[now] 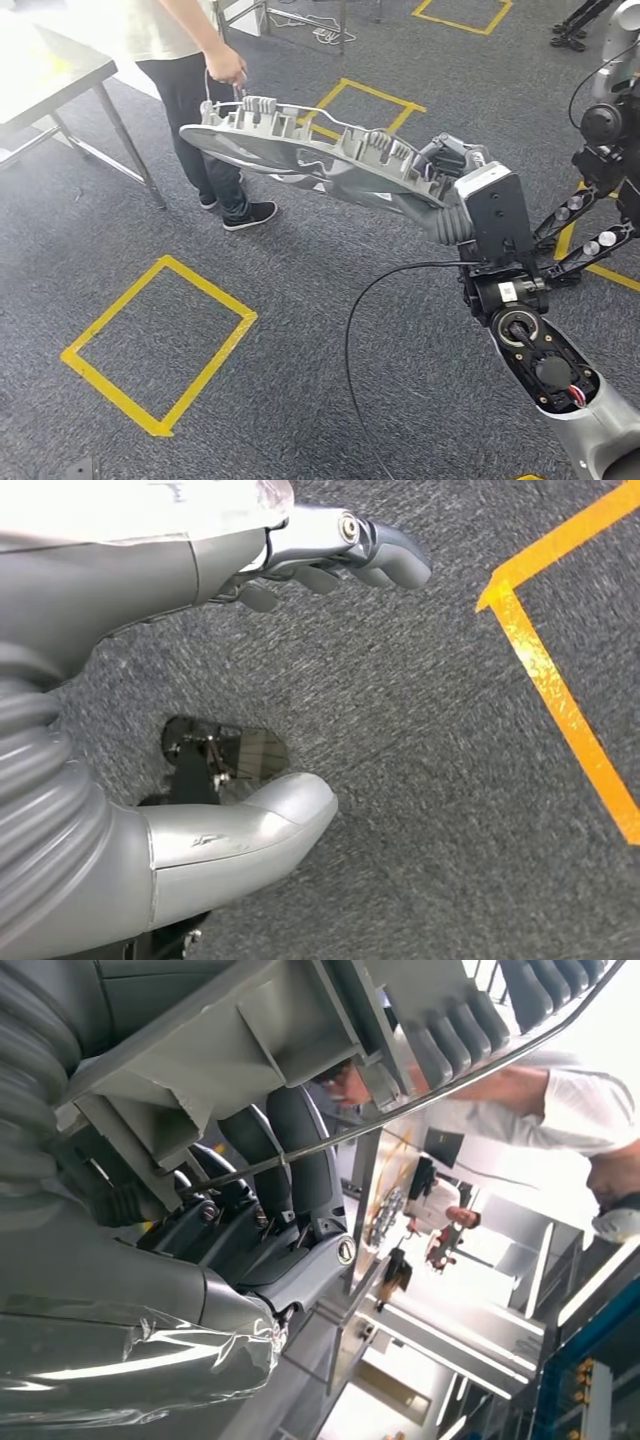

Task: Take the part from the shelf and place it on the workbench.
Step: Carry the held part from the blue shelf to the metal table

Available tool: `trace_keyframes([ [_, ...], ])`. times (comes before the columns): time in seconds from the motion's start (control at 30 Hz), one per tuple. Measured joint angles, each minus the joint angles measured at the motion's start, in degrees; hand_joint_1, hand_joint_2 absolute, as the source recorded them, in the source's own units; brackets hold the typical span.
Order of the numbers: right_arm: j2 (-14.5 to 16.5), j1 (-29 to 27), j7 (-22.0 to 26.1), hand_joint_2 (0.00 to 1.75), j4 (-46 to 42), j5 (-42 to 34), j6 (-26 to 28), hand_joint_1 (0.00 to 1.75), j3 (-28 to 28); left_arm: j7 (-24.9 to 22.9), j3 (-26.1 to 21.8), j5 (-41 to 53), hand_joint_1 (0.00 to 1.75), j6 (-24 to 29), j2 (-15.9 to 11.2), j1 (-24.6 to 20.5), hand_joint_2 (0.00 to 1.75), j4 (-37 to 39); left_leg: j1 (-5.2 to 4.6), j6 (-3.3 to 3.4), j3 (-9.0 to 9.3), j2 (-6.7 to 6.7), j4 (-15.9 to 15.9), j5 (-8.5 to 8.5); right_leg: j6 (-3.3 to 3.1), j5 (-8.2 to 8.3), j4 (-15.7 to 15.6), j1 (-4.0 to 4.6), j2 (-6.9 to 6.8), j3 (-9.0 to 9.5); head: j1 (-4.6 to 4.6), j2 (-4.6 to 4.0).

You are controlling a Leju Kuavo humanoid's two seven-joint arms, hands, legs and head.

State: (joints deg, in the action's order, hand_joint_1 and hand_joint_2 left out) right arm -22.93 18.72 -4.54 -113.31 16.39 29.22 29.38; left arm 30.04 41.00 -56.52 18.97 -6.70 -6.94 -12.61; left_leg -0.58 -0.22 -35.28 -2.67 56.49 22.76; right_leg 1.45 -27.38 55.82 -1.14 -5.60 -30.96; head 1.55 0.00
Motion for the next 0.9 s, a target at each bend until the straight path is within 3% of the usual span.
trace_keyframes([
  [0.07,0.00,0.03,-0.07,1.75,0.00,0.01,0.12,1.75,-0.02,-0.09,0.01,0.06,0.00,-0.02,-0.03,0.11,1.75,0.00,0.12,0.70,0.28,1.21,-0.47,-0.07,0.66,-0.36,-0.15,-0.12,-0.17,0.52,0.18,0.00],
  [0.13,0.00,0.03,-0.15,1.75,0.00,0.02,0.22,1.75,-0.07,-0.27,0.00,0.23,0.00,-0.05,-0.02,0.01,1.75,0.00,0.41,1.50,0.87,2.22,-1.11,-0.24,1.04,-2.17,2.44,-0.34,2.07,-0.41,0.42,0.00],
  [0.17,0.00,0.02,-0.18,1.75,0.00,0.02,0.27,1.75,-0.10,-0.37,0.00,0.33,0.00,-0.12,0.00,-0.16,1.75,0.00,0.50,1.78,1.05,2.74,-1.26,-0.27,1.06,-3.84,5.71,-0.39,3.63,-2.03,0.72,0.00],
  [0.23,0.00,-0.02,-0.20,1.75,0.02,0.02,0.34,1.75,-0.17,-0.54,-0.01,0.54,0.00,-0.32,0.02,-0.54,1.75,0.00,0.41,2.15,1.10,3.90,-1.26,-0.22,1.05,-7.03,13.86,-0.27,5.15,-6.45,1.27,0.00],
  [0.27,0.00,-0.07,-0.22,1.75,0.03,0.02,0.35,1.75,-0.18,-0.61,-0.01,0.66,0.00,-0.46,0.03,-0.64,1.75,0.00,0.36,2.21,1.15,4.59,-1.23,-0.18,1.07,-7.46,16.48,-0.18,5.36,-8.09,1.49,0.00],
  [0.3,0.00,-0.13,-0.26,1.75,0.04,0.02,0.35,1.75,-0.17,-0.69,-0.01,0.79,0.00,-0.63,0.05,-0.69,1.75,0.00,0.32,2.24,1.21,5.32,-1.18,-0.13,1.04,-6.68,16.88,-0.12,5.45,-8.70,1.59,0.00],
  [0.37,-0.01,-0.19,-0.34,1.75,0.04,0.02,0.36,1.75,-0.21,-0.85,0.01,1.04,0.00,-0.99,0.10,-0.76,1.75,0.00,0.34,2.11,1.41,6.85,-0.98,0.04,0.84,-2.29,11.10,-0.13,6.15,-6.72,1.86,0.00],
  [0.43,-0.01,-0.22,-0.39,1.75,0.03,0.02,0.38,1.75,-0.30,-1.05,0.01,1.22,0.00,-1.27,0.17,-0.97,1.75,0.00,0.29,1.76,1.27,8.30,-0.50,0.31,0.56,1.12,3.43,-0.37,8.54,-3.50,2.05,0.00],
  [0.5,-0.02,-0.32,-0.45,1.75,0.01,0.02,0.45,1.75,-0.40,-1.27,0.01,1.33,0.00,-1.41,0.18,-1.15,1.75,0.00,0.35,1.28,0.82,9.59,-0.26,0.32,0.31,1.50,0.50,-0.45,9.77,-2.20,1.90,0.00],
  [0.57,-0.02,-0.38,-0.57,1.75,0.01,0.02,0.50,1.75,-0.44,-1.49,0.01,1.37,0.00,-1.42,0.06,-1.06,1.75,0.00,0.49,0.75,0.60,10.33,-0.35,0.25,-0.10,1.53,0.04,-0.46,8.59,-1.84,1.71,0.00],
  [0.63,-0.02,-0.40,-0.63,1.75,-0.01,0.02,0.52,1.75,-0.50,-1.64,0.02,1.44,0.00,-1.42,-0.03,-1.12,1.75,0.00,0.37,0.07,-0.34,8.00,1.69,1.60,-0.64,1.62,-0.47,-0.61,7.23,-1.28,1.17,0.00],
  [0.7,-0.02,-0.43,-0.63,1.75,-0.05,0.02,0.55,1.75,-0.62,-1.67,0.03,1.59,0.00,-1.48,-0.03,-1.50,1.75,0.00,0.46,-0.63,-3.57,4.56,8.34,4.89,-1.02,1.50,-0.71,-0.58,5.80,-0.90,0.47,0.00],
  [0.77,-0.02,-0.50,-0.66,1.75,-0.05,0.03,0.57,1.75,-0.69,-1.70,0.03,1.77,0.00,-1.57,0.01,-1.70,1.75,0.00,0.82,-1.10,-7.33,3.44,15.49,7.27,-1.17,1.22,-0.70,-0.53,4.39,-0.67,0.19,0.00],
  [0.8,-0.02,-0.58,-0.69,1.75,-0.05,0.04,0.57,1.75,-0.70,-1.74,0.03,1.85,0.00,-1.61,0.02,-1.70,1.75,0.00,0.99,-1.24,-8.05,3.26,16.57,7.01,-1.14,1.05,-0.70,-0.54,3.72,-0.51,0.13,0.00],
  [0.83,-0.02,-0.67,-0.73,1.75,-0.04,0.04,0.57,1.75,-0.72,-1.78,0.03,1.88,0.00,-1.62,0.00,-1.69,1.75,0.00,1.12,-1.30,-7.54,3.05,15.24,5.68,-1.06,0.85,-0.70,-0.57,3.09,-0.28,0.06,0.00],
  [0.9,-0.02,-0.78,-0.78,1.75,-0.04,0.04,0.59,1.75,-0.75,-1.82,0.03,1.94,0.00,-1.65,-0.08,-1.77,1.75,0.00,1.16,-1.17,-3.73,1.24,7.37,1.57,-0.70,0.34,-0.71,-0.58,1.94,0.40,-0.06,0.00],
])
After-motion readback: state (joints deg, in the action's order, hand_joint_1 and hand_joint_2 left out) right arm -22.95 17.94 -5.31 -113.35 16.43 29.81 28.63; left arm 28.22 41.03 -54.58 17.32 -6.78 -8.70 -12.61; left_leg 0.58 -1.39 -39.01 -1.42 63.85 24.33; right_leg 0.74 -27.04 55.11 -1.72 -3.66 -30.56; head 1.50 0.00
